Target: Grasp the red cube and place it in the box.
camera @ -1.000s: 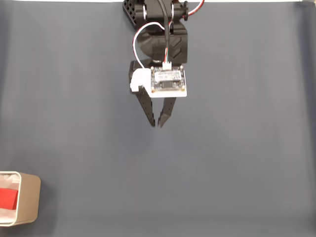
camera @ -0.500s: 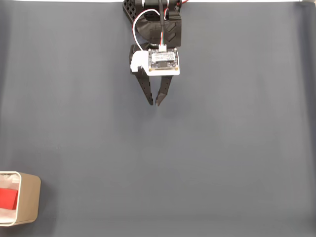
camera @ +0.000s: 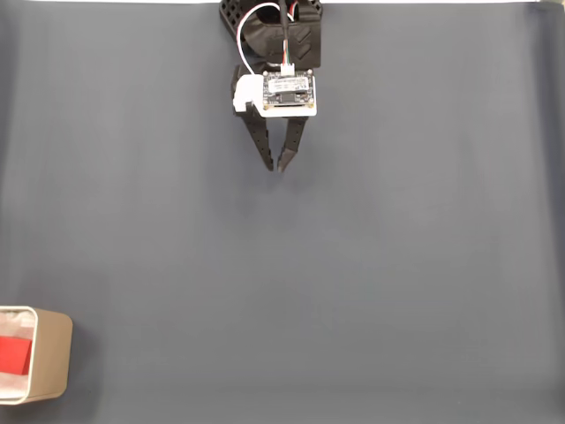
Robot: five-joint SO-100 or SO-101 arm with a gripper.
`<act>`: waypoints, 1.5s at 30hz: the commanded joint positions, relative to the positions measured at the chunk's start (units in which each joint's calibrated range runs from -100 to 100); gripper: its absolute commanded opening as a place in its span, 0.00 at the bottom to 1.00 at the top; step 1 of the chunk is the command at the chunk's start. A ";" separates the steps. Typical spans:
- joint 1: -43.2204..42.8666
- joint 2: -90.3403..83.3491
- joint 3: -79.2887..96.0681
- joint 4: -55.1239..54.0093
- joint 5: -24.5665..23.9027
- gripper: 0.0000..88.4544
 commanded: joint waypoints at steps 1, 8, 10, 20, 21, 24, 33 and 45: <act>-0.53 -5.04 0.81 7.86 -0.59 0.00; -0.32 -7.64 0.81 15.72 -0.78 0.00; -0.18 -7.64 0.81 18.43 -0.78 0.00; -0.18 -7.64 0.81 27.45 -0.83 0.00; -0.18 -7.64 0.81 28.18 -0.68 0.00; -0.32 -7.64 0.81 30.23 -0.63 0.00; -0.32 -7.64 0.81 30.31 -0.10 0.00; -0.18 -7.64 0.81 30.31 -0.05 0.00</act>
